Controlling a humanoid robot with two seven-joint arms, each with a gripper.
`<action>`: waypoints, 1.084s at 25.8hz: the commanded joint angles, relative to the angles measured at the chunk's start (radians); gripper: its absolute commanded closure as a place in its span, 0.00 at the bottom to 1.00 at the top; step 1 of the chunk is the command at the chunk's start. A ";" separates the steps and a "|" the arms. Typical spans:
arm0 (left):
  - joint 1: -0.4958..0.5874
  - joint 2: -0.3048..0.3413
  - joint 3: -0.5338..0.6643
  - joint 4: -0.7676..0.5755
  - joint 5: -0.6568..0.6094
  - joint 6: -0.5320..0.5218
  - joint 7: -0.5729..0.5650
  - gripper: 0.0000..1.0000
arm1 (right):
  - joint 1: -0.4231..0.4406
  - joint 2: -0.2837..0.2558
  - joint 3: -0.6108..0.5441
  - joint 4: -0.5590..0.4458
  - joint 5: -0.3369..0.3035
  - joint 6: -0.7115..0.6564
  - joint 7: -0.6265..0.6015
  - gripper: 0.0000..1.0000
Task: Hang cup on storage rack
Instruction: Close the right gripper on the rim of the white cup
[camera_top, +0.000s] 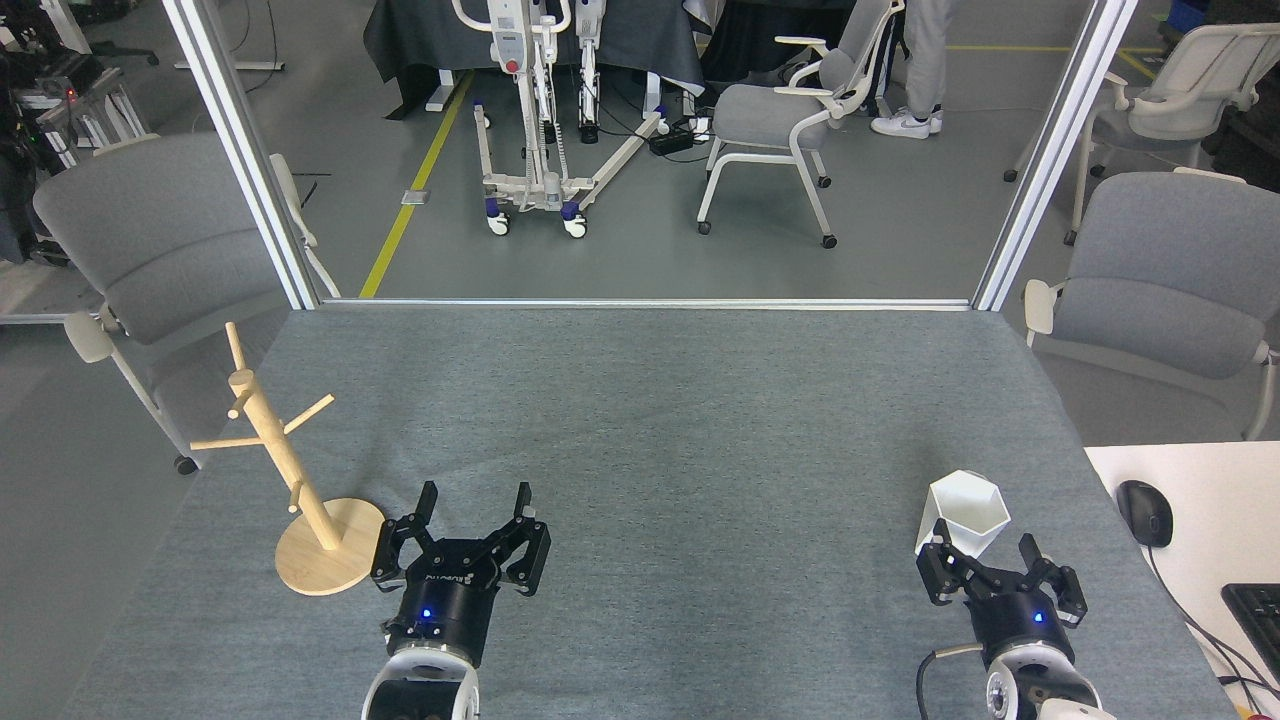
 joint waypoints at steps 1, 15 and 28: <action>-0.001 0.001 -0.005 0.007 0.000 0.001 0.000 0.01 | -0.011 0.000 0.007 0.011 0.000 0.000 -0.001 0.00; -0.004 0.000 -0.005 0.023 0.000 0.001 0.001 0.01 | -0.083 -0.001 0.009 0.097 0.000 0.000 -0.024 0.00; -0.030 -0.002 -0.003 0.041 -0.002 0.001 0.001 0.01 | -0.166 -0.015 0.009 0.213 0.003 0.000 -0.036 0.00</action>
